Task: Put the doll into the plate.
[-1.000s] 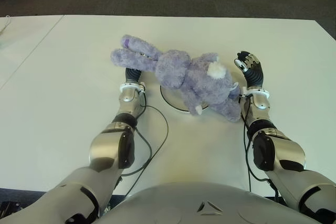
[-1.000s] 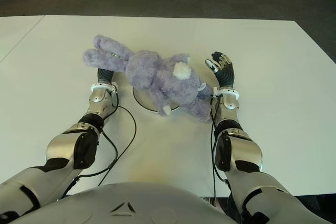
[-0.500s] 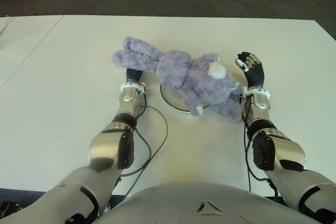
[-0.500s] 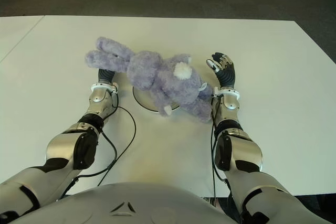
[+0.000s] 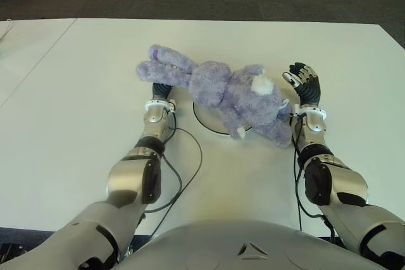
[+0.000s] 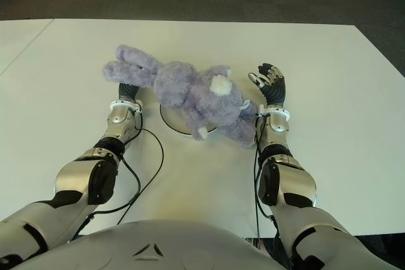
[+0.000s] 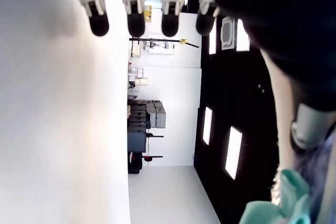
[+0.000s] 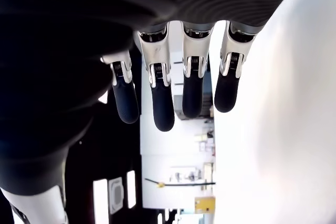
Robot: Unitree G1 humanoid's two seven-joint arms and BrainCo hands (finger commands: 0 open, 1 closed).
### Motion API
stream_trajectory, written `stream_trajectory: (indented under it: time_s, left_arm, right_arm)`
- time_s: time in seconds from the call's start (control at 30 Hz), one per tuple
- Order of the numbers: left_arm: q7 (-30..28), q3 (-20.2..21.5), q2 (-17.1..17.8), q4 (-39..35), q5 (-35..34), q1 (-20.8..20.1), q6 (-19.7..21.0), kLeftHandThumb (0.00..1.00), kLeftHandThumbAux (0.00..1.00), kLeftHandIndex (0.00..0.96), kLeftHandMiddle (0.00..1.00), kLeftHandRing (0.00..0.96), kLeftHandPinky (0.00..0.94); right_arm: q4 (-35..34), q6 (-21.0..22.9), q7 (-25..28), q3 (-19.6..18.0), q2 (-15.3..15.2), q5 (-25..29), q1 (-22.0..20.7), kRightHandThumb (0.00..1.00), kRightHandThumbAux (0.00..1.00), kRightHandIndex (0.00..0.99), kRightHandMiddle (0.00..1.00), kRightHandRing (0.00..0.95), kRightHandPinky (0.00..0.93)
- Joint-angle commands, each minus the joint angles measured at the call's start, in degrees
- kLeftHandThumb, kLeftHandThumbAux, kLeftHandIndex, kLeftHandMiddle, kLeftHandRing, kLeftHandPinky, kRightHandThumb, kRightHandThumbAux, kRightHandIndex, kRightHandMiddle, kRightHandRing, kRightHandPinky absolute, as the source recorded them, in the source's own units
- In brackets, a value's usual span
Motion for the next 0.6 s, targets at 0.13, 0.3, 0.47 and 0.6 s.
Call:
stream_trajectory:
  time_s: [0.13, 0.3, 0.47, 0.6]
  left_arm:
    - [1.4, -0.5, -0.9, 7.5, 0.8, 11.9, 7.5, 0.000, 0.540, 0.026, 0.062, 0.060, 0.064]
    - [1.1, -0.1, -0.8, 7.6, 0.5, 11.8, 8.0, 0.000, 0.538, 0.026, 0.057, 0.054, 0.058]
    - [1.1, 0.0, -0.8, 7.6, 0.3, 11.8, 8.0, 0.000, 0.540, 0.032, 0.057, 0.055, 0.067]
    - [1.1, 0.1, -0.9, 7.5, 0.2, 11.7, 7.8, 0.000, 0.546, 0.032, 0.057, 0.057, 0.067]
  right_arm:
    - [7.0, 4.4, -1.5, -1.0, 6.9, 1.4, 12.6, 0.036, 0.761, 0.249, 0.284, 0.275, 0.283]
    - [7.0, 4.9, -1.9, -0.7, 6.8, 1.0, 12.5, 0.037, 0.777, 0.253, 0.282, 0.268, 0.264]
    - [7.1, 5.3, -2.2, -0.4, 6.7, 0.7, 12.6, 0.046, 0.798, 0.255, 0.278, 0.263, 0.263]
    - [7.0, 5.1, -2.9, 0.1, 6.6, 0.2, 12.5, 0.042, 0.802, 0.255, 0.282, 0.270, 0.292]
